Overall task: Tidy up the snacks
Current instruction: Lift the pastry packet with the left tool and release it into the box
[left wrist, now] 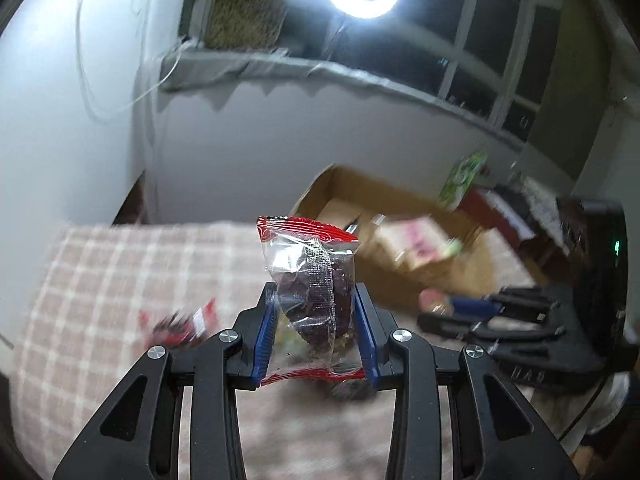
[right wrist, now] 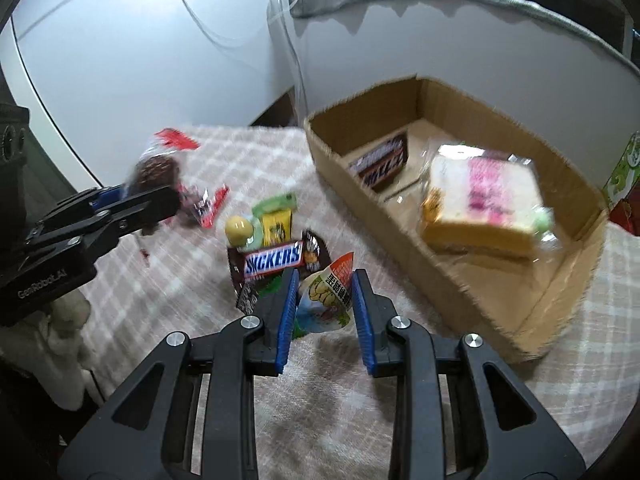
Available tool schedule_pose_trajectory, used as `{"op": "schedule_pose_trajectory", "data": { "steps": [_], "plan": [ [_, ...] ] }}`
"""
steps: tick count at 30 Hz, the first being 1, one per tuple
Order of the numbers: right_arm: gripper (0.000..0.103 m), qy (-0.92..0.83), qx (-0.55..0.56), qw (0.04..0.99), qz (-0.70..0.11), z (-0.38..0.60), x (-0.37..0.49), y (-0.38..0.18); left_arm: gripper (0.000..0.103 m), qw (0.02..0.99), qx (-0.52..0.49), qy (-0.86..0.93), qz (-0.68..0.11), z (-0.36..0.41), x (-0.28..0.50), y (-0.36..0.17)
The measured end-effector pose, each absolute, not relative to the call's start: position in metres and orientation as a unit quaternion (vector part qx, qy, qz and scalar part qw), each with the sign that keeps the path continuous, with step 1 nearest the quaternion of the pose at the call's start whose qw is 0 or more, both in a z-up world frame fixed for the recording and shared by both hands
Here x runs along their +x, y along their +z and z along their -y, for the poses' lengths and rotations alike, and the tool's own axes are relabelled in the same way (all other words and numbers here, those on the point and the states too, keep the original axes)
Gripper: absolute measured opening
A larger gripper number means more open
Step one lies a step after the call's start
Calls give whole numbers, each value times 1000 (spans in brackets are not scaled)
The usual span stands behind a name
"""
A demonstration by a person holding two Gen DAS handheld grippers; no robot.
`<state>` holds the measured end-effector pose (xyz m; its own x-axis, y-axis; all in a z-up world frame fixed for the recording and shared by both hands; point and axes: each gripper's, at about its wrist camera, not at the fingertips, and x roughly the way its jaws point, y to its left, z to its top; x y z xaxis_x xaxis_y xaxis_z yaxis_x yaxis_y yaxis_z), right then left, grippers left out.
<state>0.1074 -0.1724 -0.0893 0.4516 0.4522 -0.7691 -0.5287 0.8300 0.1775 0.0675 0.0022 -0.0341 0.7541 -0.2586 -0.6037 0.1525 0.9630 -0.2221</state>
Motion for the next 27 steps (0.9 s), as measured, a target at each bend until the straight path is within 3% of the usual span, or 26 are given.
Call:
{"op": "schedule_pose_trajectory", "data": {
  "steps": [11,27],
  "plan": [
    [28,254,-17,887,-386,219,126,-47,34,937,-75,-154,-305,39,104,-13],
    [28,213,-13,894,-394,255,166,-68,34,923,-62,-167,-341,74,142,-40]
  ]
}}
